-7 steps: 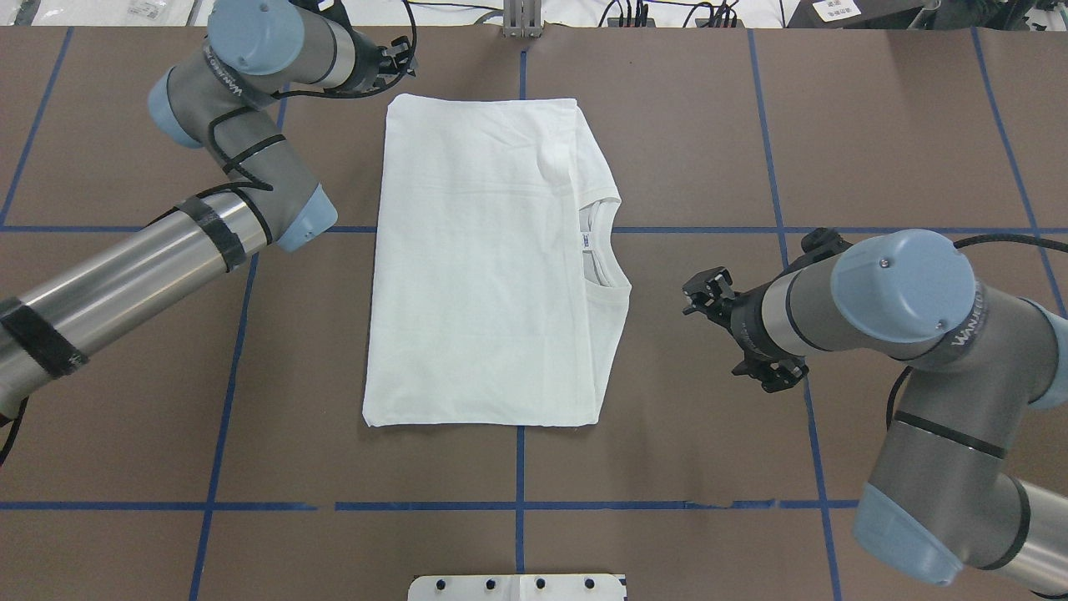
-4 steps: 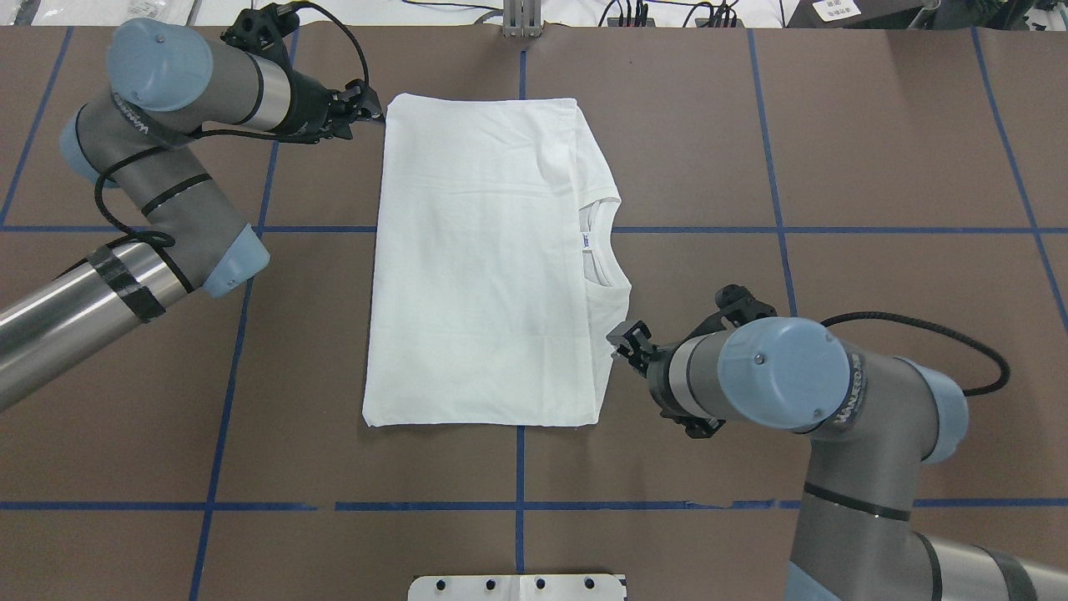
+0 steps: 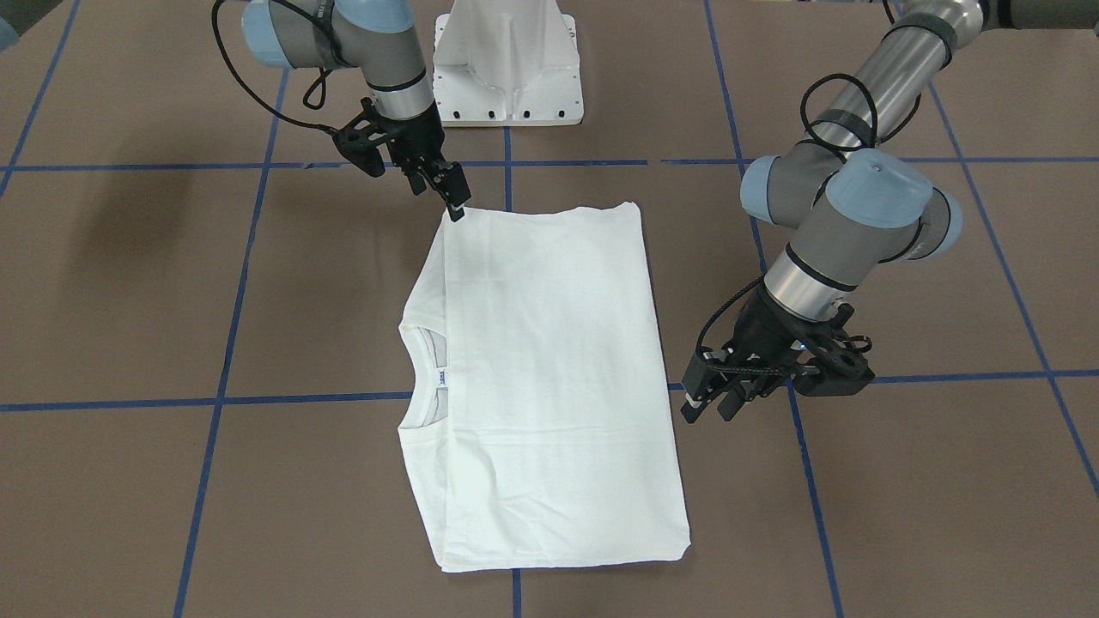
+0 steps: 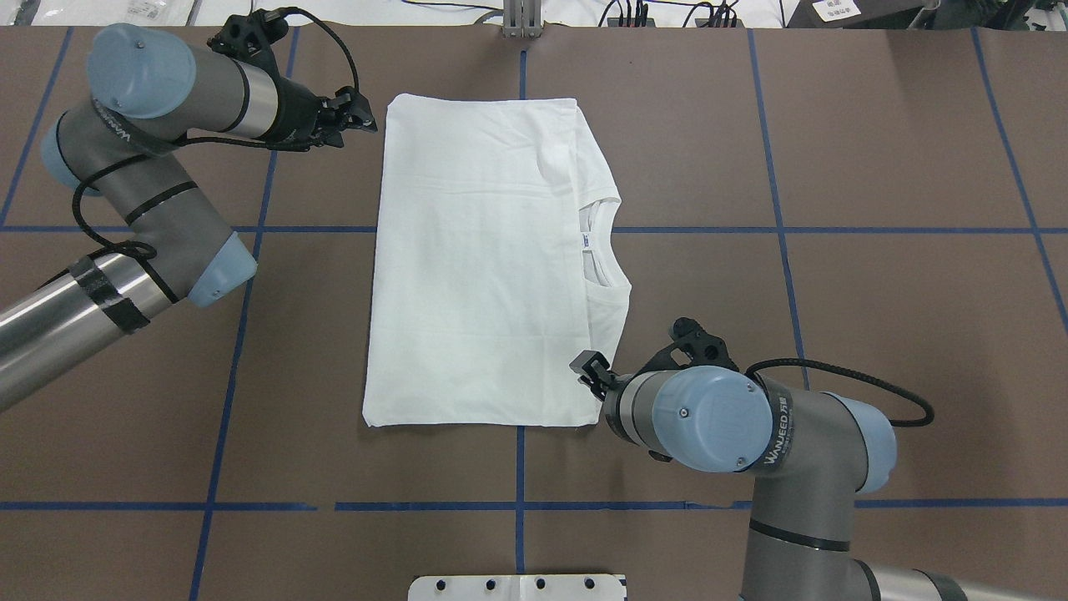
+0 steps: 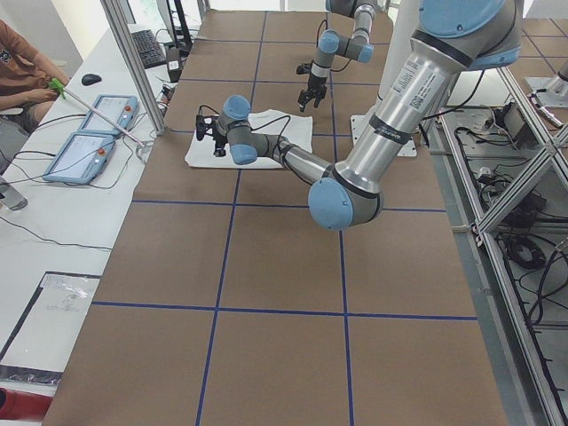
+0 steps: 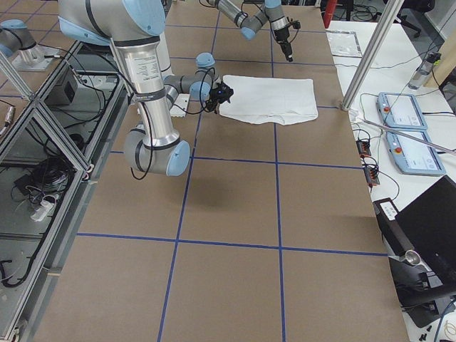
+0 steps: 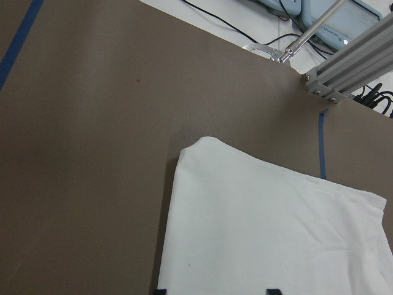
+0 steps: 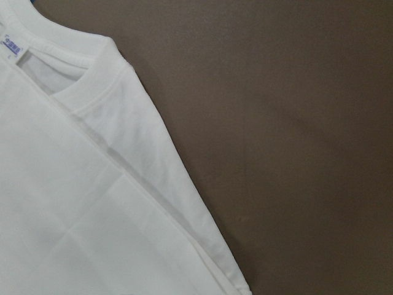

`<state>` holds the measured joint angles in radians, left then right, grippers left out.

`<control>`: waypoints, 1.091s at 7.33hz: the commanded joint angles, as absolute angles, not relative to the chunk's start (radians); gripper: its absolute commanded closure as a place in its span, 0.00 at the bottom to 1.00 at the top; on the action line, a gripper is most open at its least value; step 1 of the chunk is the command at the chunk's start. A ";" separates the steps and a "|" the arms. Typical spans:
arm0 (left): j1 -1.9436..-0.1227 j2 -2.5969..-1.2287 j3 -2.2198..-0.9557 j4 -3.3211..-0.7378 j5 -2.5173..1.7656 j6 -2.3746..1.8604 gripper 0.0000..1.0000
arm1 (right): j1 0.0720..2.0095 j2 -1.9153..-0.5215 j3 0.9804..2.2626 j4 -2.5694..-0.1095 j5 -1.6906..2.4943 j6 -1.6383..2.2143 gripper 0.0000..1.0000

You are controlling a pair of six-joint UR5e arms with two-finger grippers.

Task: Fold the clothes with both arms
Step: 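Move the right gripper to the shirt's near corner by the collar and grasp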

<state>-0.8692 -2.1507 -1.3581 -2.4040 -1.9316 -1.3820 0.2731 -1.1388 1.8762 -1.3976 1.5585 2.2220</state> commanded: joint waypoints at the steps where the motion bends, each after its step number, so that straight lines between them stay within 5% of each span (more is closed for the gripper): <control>1: -0.867 -2.149 -1.362 -2.404 -1.931 -1.397 0.36 | 0.272 -1.115 1.850 -1.404 1.563 2.226 0.10; 8: -0.859 -2.143 -1.362 -2.404 -1.933 -1.404 0.35 | 0.279 -1.086 1.786 -1.397 1.563 2.235 0.17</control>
<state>-0.8602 -2.1431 -1.3621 -2.4038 -1.9326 -1.4027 0.2791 -1.0968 1.7964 -1.3993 1.5621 2.2341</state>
